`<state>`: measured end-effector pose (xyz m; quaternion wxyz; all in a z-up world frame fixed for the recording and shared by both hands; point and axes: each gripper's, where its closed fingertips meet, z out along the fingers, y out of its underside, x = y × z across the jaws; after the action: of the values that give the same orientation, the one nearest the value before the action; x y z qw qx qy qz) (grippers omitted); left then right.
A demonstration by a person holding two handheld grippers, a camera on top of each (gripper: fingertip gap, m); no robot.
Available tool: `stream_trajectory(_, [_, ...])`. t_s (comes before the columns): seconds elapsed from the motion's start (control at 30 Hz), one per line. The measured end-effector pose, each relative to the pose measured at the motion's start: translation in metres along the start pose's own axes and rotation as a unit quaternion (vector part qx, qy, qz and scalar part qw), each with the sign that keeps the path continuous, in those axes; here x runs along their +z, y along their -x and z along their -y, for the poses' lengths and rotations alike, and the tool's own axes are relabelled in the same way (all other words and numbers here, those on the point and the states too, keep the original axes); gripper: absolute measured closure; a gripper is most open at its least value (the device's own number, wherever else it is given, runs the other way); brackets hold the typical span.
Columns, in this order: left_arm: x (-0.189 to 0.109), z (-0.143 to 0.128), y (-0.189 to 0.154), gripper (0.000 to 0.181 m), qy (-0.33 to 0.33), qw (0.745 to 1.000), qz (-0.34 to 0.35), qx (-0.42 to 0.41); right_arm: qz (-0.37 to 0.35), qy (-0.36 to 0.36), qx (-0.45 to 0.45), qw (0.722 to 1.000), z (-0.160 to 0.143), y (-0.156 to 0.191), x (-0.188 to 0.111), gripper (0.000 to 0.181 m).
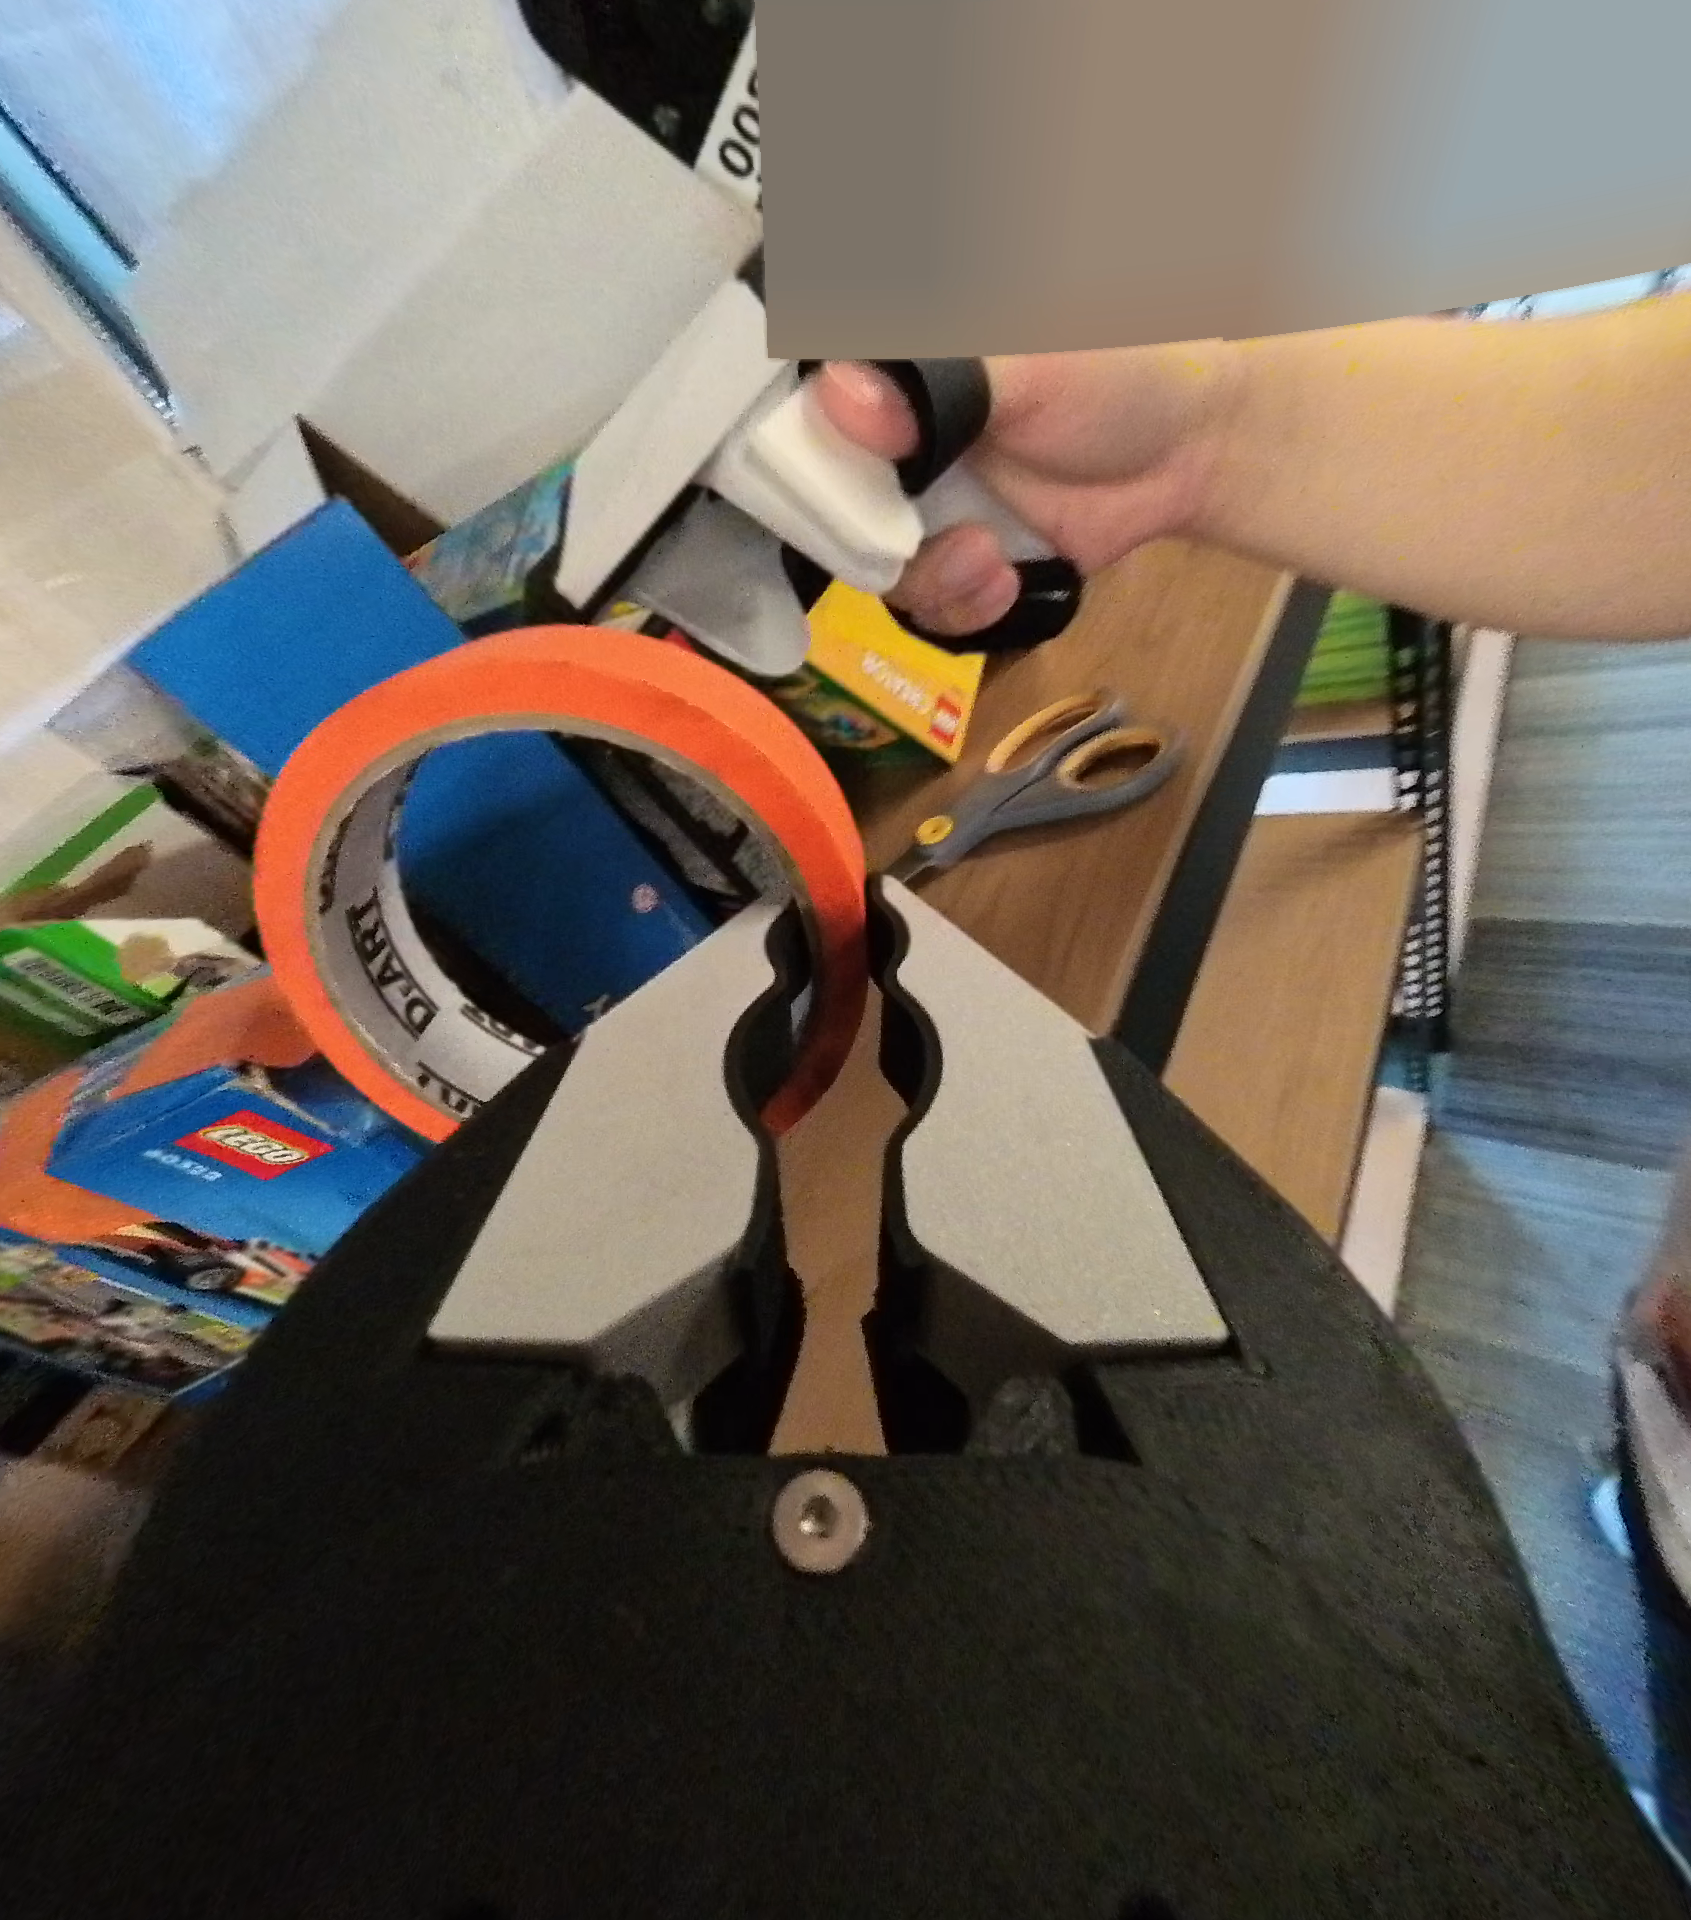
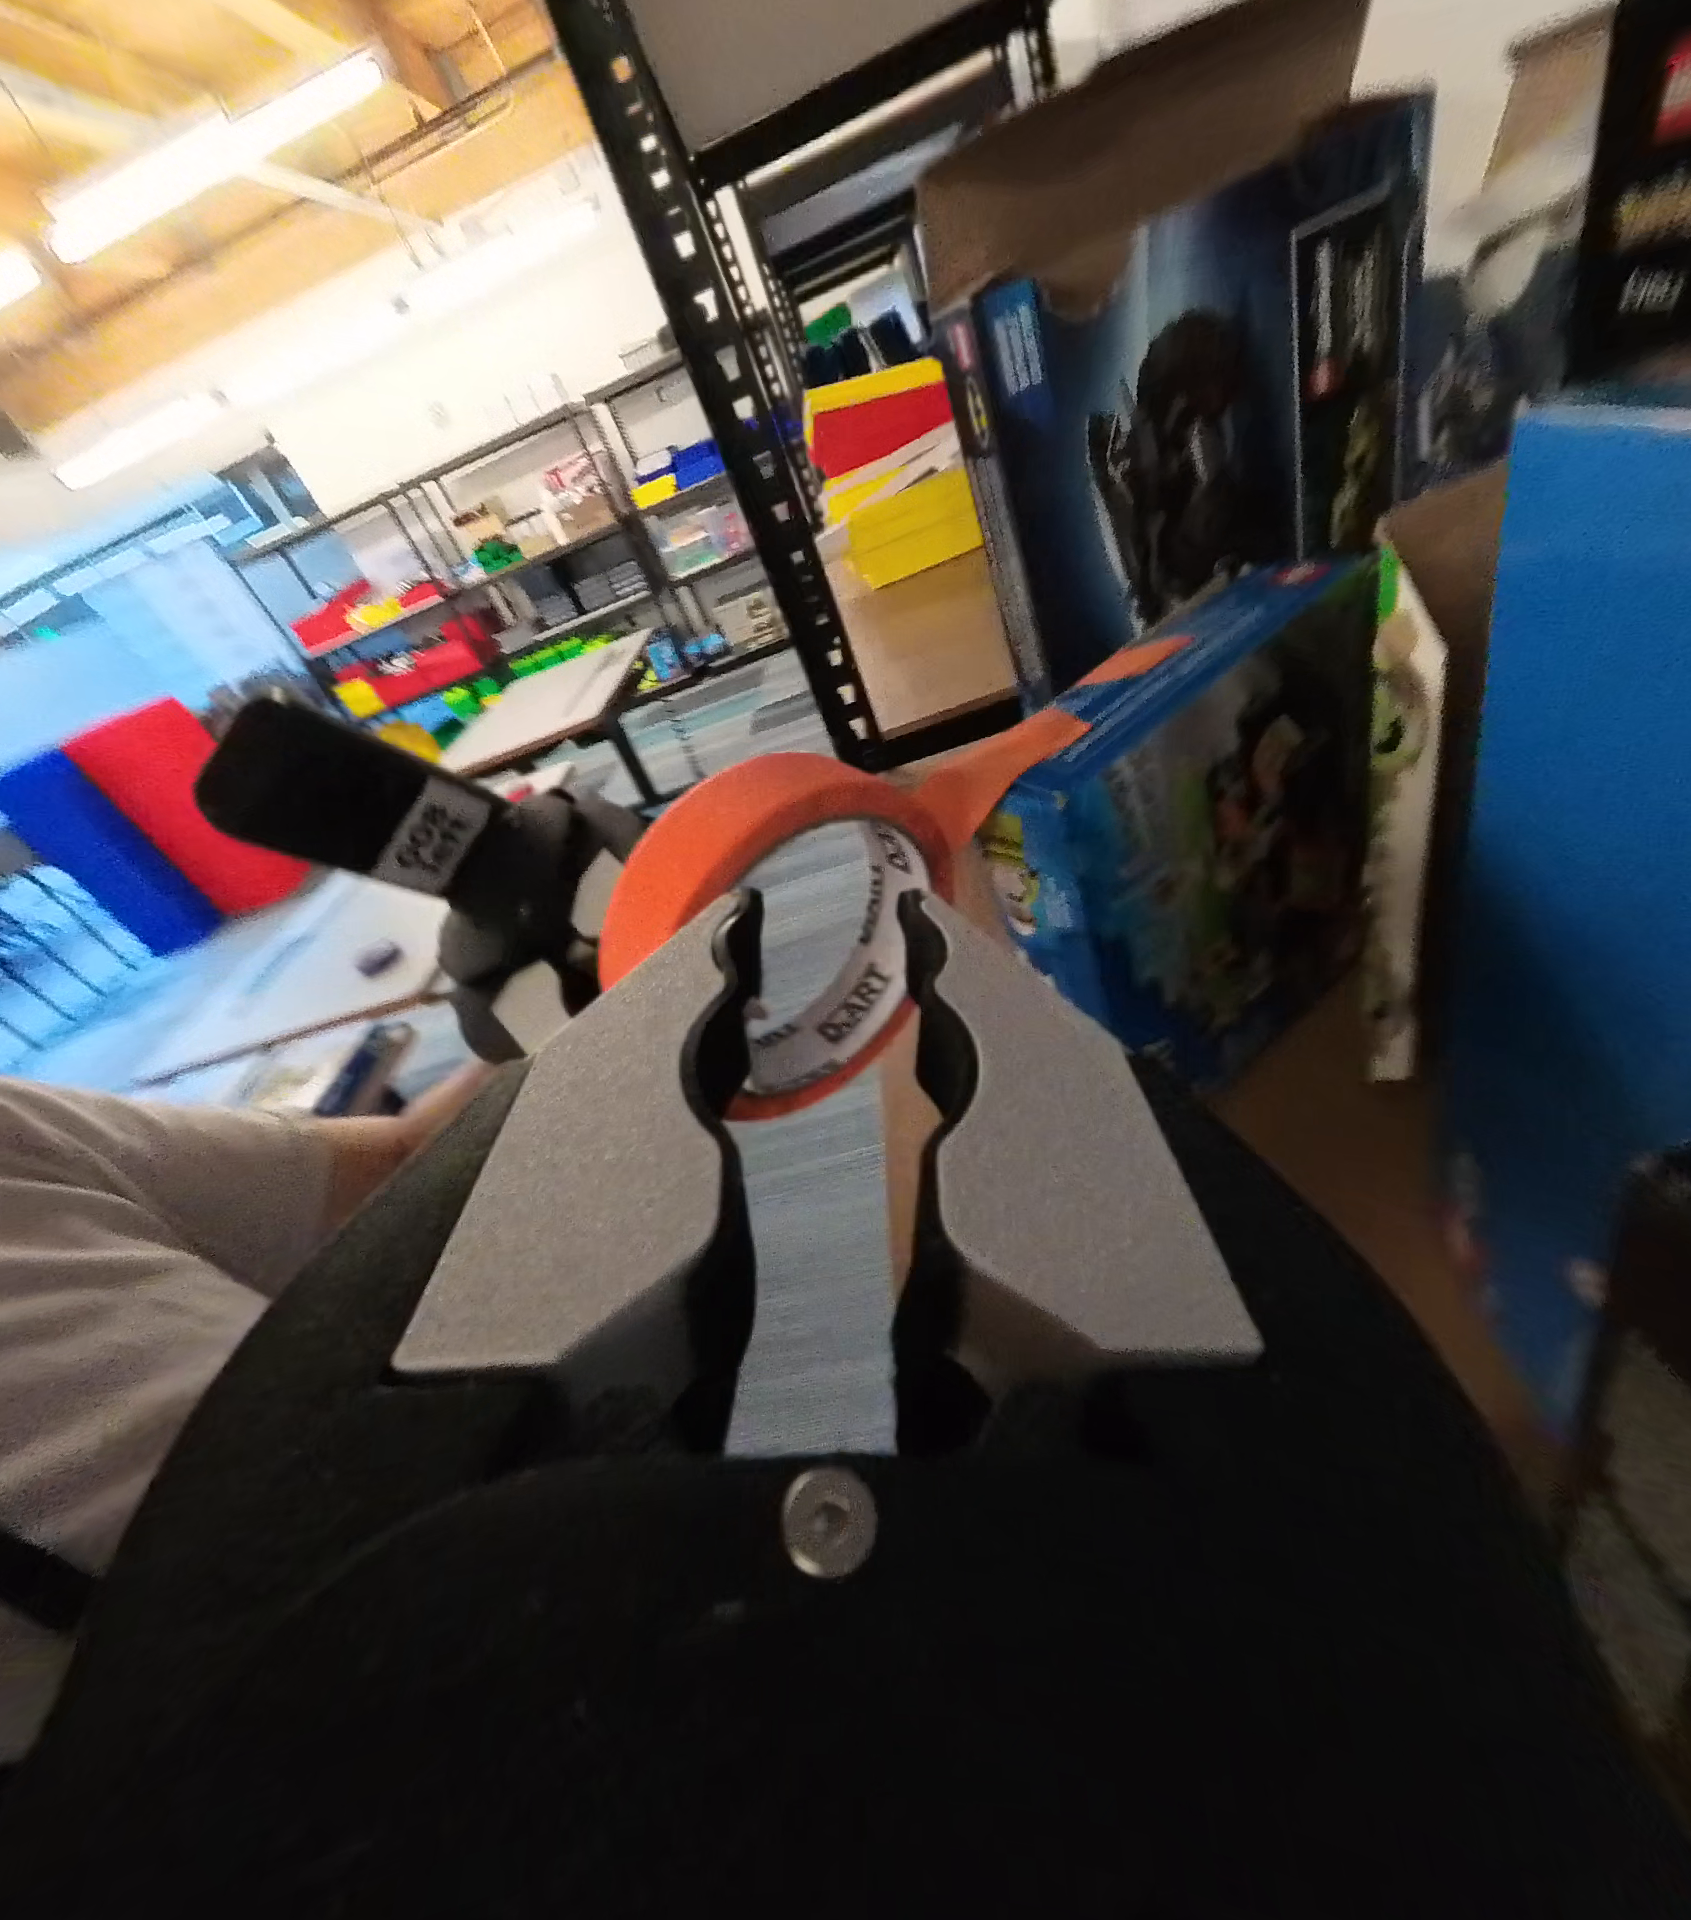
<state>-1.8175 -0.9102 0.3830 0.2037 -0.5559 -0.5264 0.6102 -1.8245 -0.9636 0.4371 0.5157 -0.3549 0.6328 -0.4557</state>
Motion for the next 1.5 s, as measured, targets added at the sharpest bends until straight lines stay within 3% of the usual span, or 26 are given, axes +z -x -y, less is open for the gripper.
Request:
stream_trajectory(0.1, [-0.014, 0.006, -0.002, 0.174, -0.031, 0.998, -0.037, -0.030, -0.031, 0.029, -0.069, 0.997, -0.010, -0.006, -0.003, 0.156])
stream_trajectory(0.2, [-0.024, 0.007, -0.003, 0.174, -0.047, 0.994, -0.076, -0.055, -0.043, 0.113, -0.072, 0.990, -0.040, -0.007, -0.015, 0.159])
stream_trajectory(0.27, [-0.026, 0.006, -0.003, 0.174, -0.048, 0.992, -0.100, -0.067, -0.120, 0.191, -0.090, 0.970, -0.071, -0.022, -0.041, 0.159])
stream_trajectory(0.37, [-0.028, 0.004, -0.004, 0.174, -0.045, 0.989, -0.121, -0.069, -0.246, 0.297, -0.126, 0.914, -0.118, -0.048, -0.103, 0.158])
stream_trajectory(0.43, [-0.030, 0.004, -0.005, 0.174, -0.041, 0.989, -0.129, -0.062, -0.288, 0.314, -0.105, 0.899, -0.137, -0.056, -0.138, 0.159])
stream_trajectory(0.57, [-0.033, 0.005, -0.004, 0.174, -0.038, 0.987, -0.144, -0.057, -0.326, 0.278, -0.063, 0.901, -0.150, -0.071, -0.171, 0.157])
stream_trajectory(0.77, [-0.035, 0.005, -0.002, 0.173, -0.040, 0.987, -0.151, -0.041, -0.307, 0.258, -0.012, 0.916, -0.174, -0.078, -0.156, 0.143])
stream_trajectory(0.87, [-0.032, 0.000, -0.002, 0.173, -0.031, 0.988, -0.149, -0.036, -0.317, 0.248, -0.030, 0.915, -0.175, -0.075, -0.144, 0.154])
stream_trajectory(1.13, [-0.021, -0.015, 0.004, 0.173, -0.017, 0.994, -0.110, 0.002, -0.355, 0.199, 0.079, 0.910, -0.183, -0.035, -0.143, 0.157])
stream_trajectory(1.37, [-0.009, -0.029, 0.001, 0.174, 0.004, 0.994, -0.105, 0.034, -0.399, 0.249, 0.042, 0.882, -0.190, -0.030, -0.145, 0.157])
stream_trajectory(1.5, [-0.006, -0.030, 0.004, 0.174, 0.007, 0.993, -0.110, 0.037, -0.373, 0.266, 0.079, 0.885, -0.192, -0.019, -0.134, 0.158])
